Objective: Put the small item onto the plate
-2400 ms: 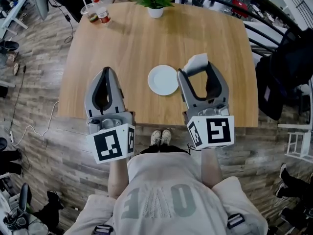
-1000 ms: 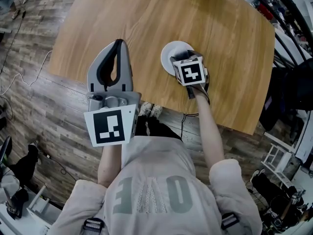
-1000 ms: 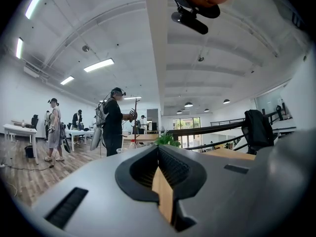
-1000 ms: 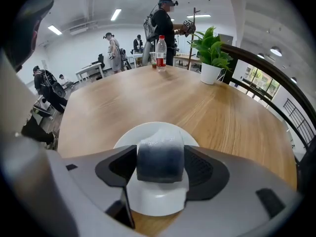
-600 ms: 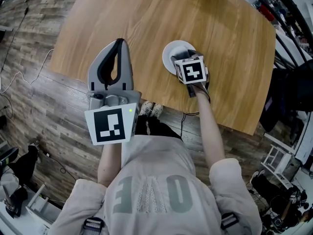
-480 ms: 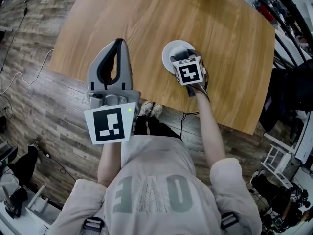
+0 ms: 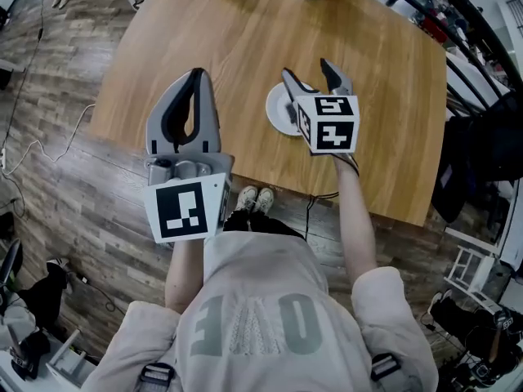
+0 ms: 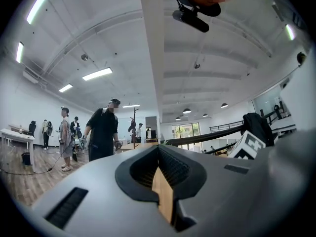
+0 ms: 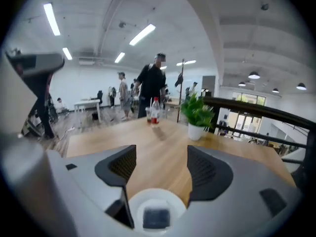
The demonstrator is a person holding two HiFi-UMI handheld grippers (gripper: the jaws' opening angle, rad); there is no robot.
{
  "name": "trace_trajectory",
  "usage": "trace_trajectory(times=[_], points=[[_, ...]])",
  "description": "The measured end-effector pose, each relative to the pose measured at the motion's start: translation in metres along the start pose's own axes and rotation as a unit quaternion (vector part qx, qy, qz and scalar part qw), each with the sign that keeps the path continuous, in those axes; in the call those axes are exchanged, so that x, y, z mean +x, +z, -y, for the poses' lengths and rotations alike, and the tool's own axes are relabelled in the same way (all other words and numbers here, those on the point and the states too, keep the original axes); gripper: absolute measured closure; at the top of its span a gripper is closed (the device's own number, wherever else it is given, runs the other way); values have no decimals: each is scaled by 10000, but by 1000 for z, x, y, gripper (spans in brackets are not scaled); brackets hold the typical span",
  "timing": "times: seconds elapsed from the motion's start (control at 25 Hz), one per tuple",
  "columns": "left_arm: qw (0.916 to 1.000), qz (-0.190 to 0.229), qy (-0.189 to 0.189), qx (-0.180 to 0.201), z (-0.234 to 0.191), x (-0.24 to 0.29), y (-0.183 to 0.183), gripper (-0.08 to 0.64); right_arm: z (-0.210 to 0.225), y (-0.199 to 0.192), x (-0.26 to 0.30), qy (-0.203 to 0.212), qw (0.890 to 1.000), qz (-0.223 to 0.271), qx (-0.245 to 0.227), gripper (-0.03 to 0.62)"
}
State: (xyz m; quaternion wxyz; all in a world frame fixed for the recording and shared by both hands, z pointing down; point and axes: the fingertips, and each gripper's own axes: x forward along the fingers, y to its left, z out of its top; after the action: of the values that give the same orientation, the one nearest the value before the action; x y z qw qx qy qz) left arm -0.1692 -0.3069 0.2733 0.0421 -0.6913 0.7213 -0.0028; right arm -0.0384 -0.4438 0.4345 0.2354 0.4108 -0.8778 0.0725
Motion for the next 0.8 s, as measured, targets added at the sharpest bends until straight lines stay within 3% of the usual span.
trace_trajectory(times=[0.08,0.16,0.2,0.24,0.4,0.48,0.68,0.8], points=[[9998,183,-68,30,2,-2,12,551,5,43,-33,-113,9969,679,388,284],[9991,375,-167,61,7,-5,25,551,5,77,-77,-72,9864,1434,801,292],[9989,419,-205,87,9,-6,30,551,6,91,-99,-123,9789,1785,985,377],[9985,482,-240,115,11,-8,36,551,9,101,-122,-263,9709,2093,1132,509],[9956,804,-372,297,19,-13,58,551,20,118,-197,-1029,9409,3012,1157,563],[9944,877,-453,387,26,-16,65,551,20,115,-227,-1277,9329,3233,945,574],[9906,1072,-592,611,46,-28,83,551,7,99,-266,-1548,9359,3127,494,575],[9856,1336,-784,678,59,-31,100,551,5,98,-275,-1638,9327,3181,454,575]])
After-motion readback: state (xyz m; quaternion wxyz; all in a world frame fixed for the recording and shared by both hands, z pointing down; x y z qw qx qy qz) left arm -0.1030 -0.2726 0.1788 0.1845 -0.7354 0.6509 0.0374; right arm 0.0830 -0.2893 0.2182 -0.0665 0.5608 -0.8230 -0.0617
